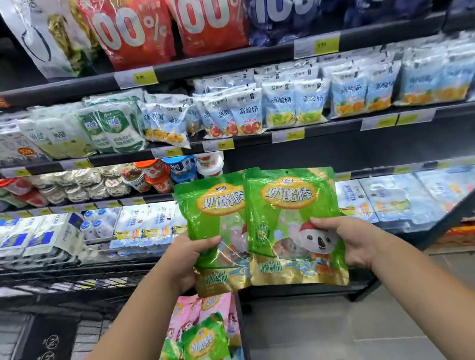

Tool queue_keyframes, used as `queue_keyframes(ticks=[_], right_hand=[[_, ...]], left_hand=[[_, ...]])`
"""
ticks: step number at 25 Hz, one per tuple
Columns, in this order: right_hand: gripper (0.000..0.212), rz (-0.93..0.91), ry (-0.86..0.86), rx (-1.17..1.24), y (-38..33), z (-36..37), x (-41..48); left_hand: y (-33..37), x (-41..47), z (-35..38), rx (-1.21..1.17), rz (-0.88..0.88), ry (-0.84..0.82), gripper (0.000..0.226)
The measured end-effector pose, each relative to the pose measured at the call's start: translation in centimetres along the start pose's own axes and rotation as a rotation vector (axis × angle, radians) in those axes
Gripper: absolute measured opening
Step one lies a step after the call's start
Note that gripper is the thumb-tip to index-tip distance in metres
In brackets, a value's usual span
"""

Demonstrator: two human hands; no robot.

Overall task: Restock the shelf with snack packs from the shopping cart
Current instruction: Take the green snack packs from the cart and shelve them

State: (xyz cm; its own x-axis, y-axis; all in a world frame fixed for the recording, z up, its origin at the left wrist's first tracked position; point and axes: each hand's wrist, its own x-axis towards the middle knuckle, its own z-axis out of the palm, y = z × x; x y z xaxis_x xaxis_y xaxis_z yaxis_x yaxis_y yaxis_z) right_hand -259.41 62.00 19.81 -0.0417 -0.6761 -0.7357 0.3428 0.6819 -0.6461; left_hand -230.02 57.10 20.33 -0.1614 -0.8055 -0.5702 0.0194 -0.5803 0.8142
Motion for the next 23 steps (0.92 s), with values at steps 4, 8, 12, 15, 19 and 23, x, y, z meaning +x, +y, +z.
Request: queue_keyframes(ticks=[4, 8, 12, 15, 19, 23], right_hand=[[0.036, 0.006, -0.011, -0.075, -2.9, -4.2, 1.7], [0.047, 0.021, -0.089, -0.153, -4.7, -6.0, 2.7], [0.04, 0.044, -0.115, -0.183, -5.8, -6.0, 4.8], [0.053, 0.061, -0.098, -0.209, -6.6, -5.0, 7.3], [0.06, 0.047, -0.076, -0.229, -7.7, -3.8, 11.0], [0.05, 0.062, -0.082, -0.214, -8.6, -2.3, 15.0]], left_hand=[[-0.6, 1.2, 4.4, -0.029, -0.028, 0.038, 0.03], [-1.0, 1.8, 6.6, -0.057, -0.027, 0.08, 0.018], [-0.9, 3.5, 6.5, -0.073, -0.029, 0.108, 0.015], [-1.0, 5.8, 5.4, -0.098, -0.063, 0.125, 0.022], [-0.8, 9.6, 4.2, -0.121, -0.084, 0.108, 0.021], [0.1, 14.1, 2.5, -0.14, -0.11, 0.08, 0.012]])
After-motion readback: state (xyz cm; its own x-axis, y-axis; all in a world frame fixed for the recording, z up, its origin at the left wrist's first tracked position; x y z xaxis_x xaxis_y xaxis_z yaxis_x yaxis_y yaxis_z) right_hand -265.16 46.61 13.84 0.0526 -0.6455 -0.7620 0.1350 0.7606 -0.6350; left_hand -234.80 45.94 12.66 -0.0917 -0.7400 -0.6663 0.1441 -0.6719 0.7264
